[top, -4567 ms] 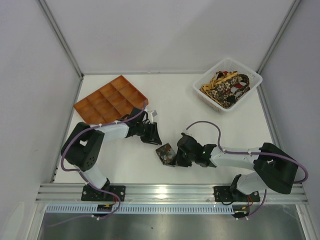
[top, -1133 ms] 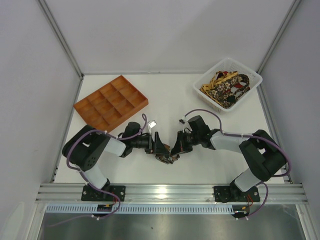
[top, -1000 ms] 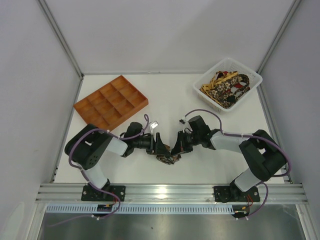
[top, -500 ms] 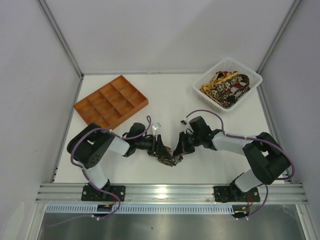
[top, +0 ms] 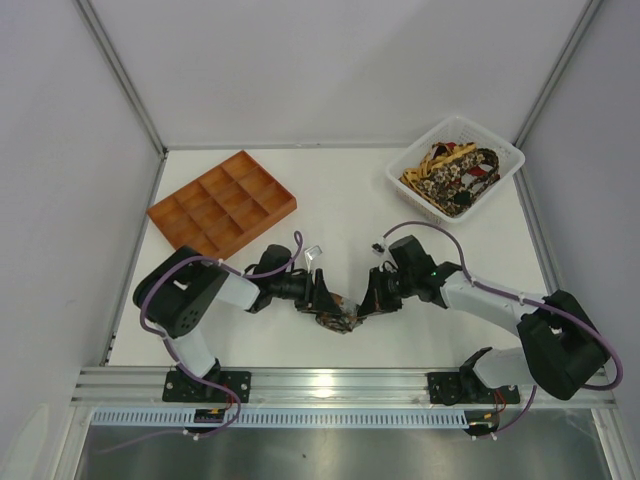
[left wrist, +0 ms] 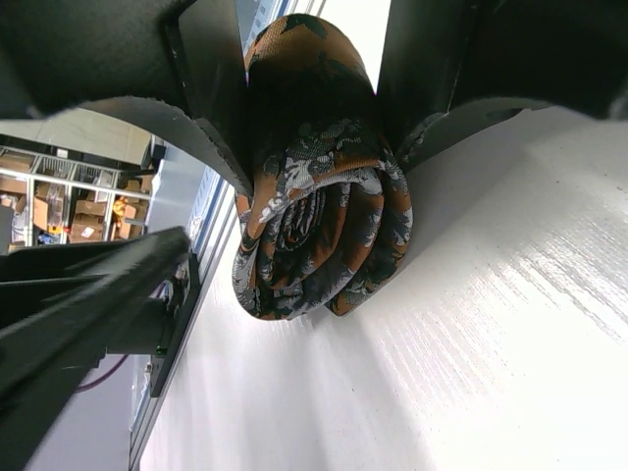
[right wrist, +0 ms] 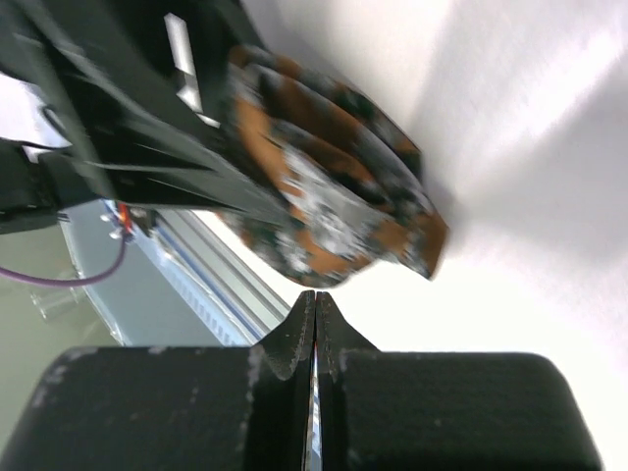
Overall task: Roll the ties
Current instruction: Roll the tie
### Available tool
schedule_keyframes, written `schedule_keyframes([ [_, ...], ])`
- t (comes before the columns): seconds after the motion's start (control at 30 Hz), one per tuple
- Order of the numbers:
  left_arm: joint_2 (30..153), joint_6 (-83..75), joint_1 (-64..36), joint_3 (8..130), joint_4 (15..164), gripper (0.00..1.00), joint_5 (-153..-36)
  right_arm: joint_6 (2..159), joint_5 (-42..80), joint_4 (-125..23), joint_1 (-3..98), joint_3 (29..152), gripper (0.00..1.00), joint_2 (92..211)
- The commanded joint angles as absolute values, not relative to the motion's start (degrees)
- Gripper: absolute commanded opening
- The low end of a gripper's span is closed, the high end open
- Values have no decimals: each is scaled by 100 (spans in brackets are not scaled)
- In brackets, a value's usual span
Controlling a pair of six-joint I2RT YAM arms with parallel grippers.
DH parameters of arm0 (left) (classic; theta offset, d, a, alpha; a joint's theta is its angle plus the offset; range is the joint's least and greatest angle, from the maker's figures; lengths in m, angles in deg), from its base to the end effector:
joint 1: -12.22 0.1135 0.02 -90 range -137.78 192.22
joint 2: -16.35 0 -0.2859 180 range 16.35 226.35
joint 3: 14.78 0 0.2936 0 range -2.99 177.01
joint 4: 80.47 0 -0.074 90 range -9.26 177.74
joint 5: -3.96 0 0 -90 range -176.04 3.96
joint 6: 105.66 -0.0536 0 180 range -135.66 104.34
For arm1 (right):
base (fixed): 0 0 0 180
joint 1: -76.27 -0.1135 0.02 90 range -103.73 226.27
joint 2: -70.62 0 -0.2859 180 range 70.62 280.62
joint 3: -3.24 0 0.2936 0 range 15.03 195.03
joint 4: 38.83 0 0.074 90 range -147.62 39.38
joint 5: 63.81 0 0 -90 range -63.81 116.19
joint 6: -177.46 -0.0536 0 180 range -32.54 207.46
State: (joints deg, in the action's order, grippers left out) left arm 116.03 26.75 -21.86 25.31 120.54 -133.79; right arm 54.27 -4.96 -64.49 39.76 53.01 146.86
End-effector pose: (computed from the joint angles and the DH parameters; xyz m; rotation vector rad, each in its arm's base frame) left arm 0.2285 -0.2025 0.0735 0.3436 2.4874 -1.5857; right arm 0.2153 0.1939 0.1657 -0.3333 2.6672 1.1366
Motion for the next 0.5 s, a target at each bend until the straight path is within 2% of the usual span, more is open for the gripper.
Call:
schedule_keyframes([
  [0.0,11453,2380,-2241,2593,11763,54,-13236,5309,-378,-6389,3962,5116,0,14515],
  [0.3,11435,2398,-2241,2602,11762,55,-13271,4871,281,-5880,3365,4896,0,14840],
  [0.47,11497,2407,-2241,2549,11902,59,-13385,4528,1001,-5642,3039,4685,0,14893],
])
